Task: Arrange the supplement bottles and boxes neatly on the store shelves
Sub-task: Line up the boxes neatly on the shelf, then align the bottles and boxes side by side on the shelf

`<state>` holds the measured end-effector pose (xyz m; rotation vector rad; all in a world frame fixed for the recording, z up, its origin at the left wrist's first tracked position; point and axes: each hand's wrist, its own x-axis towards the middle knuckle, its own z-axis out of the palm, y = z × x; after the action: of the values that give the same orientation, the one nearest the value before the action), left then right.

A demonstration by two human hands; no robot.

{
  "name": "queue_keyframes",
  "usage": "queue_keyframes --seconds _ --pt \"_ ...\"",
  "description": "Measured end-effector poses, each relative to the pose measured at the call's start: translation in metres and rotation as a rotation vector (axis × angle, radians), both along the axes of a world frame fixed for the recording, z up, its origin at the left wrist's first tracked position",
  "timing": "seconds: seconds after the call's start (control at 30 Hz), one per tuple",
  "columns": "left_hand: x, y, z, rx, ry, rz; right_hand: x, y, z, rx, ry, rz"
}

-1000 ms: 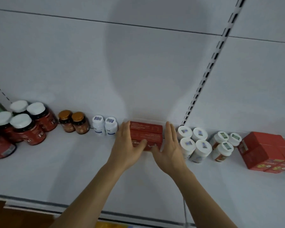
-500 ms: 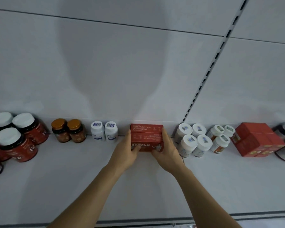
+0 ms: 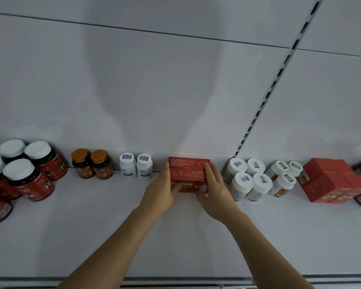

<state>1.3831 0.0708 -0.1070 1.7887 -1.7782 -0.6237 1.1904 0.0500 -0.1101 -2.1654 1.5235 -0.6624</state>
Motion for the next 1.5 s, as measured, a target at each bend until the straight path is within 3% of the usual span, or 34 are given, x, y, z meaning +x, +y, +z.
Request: queue_keyframes --seconds 0.17,0.3,0.8,0.93,1.0,1.13,1.27,1.5 --pt "-0.004 0.004 0.008 -0.068 -0.341 -0.062 0.007 -0.003 0.010 -0.210 0.319 0.051" --pt "-0.009 0.000 0.011 -0.037 -0.483 -0.066 0.009 -0.009 0.006 -0.225 0.491 0.077" --pt "-0.011 -0.001 0.006 -0.207 -0.610 0.004 0.005 -0.010 0.004 -0.255 0.508 0.074" --pt "-0.001 0.011 0.021 -0.319 -0.596 0.013 0.010 -0.005 0.018 -0.267 0.411 0.104" --pt "0.008 0.019 0.031 -0.417 -0.536 0.047 0.022 -0.001 0.025 -0.301 0.328 0.118" --pt "0.038 0.036 0.040 -0.492 -0.239 0.247 0.061 0.011 0.036 -0.310 0.118 0.120" --pt "0.070 0.042 0.036 -0.345 0.061 0.408 0.103 0.025 0.040 -0.235 -0.034 0.139" --pt "0.105 0.034 0.019 -0.090 0.292 0.286 0.165 0.034 0.038 0.096 -0.235 0.020"
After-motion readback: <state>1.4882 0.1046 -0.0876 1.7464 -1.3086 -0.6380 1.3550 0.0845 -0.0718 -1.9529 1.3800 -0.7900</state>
